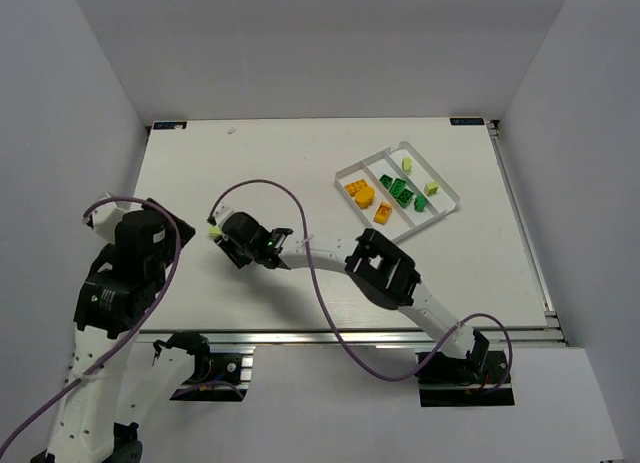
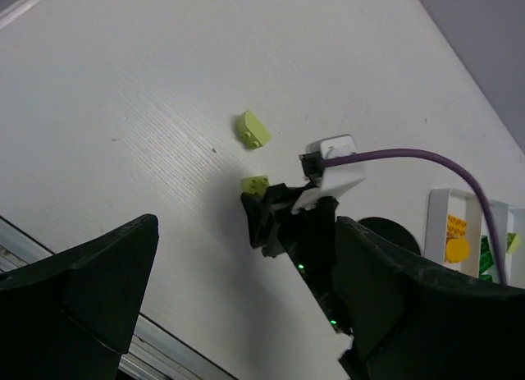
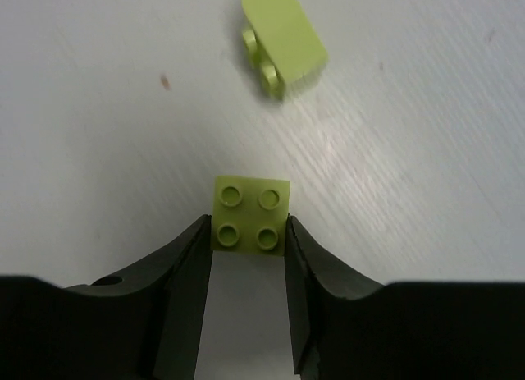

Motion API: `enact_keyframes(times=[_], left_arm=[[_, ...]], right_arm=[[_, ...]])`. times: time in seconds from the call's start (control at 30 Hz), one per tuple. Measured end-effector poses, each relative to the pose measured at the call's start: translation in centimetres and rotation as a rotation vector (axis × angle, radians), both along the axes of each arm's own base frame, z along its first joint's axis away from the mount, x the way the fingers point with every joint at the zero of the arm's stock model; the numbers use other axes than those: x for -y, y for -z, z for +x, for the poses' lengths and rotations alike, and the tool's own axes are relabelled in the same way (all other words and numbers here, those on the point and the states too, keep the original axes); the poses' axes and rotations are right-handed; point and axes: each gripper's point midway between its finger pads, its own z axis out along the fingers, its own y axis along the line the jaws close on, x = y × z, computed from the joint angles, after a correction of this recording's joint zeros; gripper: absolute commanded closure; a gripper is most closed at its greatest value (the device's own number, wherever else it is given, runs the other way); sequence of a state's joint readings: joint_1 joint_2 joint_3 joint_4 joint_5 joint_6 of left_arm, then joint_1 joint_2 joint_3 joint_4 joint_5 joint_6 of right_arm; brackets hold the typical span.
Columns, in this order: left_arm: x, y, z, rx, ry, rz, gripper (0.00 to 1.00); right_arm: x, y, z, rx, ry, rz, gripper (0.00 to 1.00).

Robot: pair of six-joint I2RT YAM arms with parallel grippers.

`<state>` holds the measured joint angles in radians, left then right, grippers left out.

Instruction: Sort the legos into containers by color

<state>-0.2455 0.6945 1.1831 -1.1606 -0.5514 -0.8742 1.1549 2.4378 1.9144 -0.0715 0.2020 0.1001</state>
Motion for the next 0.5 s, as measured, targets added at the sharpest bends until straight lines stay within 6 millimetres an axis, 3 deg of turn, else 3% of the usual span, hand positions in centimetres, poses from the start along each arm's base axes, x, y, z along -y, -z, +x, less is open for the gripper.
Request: enact_keyframes(times=[0.13, 0.2, 0.33, 0.4, 0.5], left_arm=[[0.9, 2.6, 1.2, -0.055, 0.027, -0.012, 0.02], [1.5, 3.2, 2.2, -0.069, 0.045, -0.015, 0.02], [2.8, 4.8, 5.0, -0.102, 0.093, -0.014, 0.02], [3.6, 6.5, 6.4, -0.145, 0.118, -0.013, 0.02], [4.4, 10.3, 8.1, -0.256, 0.144, -0.024, 0.02]], right_arm=[[4.7, -0.6, 0.2, -0.076, -0.031, -0.027, 1.00], [8.1, -2.4, 2.2, -0.103, -0.025, -0.008, 1.00], [15.4, -9.3, 8.6, -0.064, 0.007, 0.085, 1.00], [19.7, -13.5, 12.3, 0.000, 0.054, 0.136, 1.00], [26.0, -18.1, 15.8, 0.086, 0.147, 0.154, 1.00]])
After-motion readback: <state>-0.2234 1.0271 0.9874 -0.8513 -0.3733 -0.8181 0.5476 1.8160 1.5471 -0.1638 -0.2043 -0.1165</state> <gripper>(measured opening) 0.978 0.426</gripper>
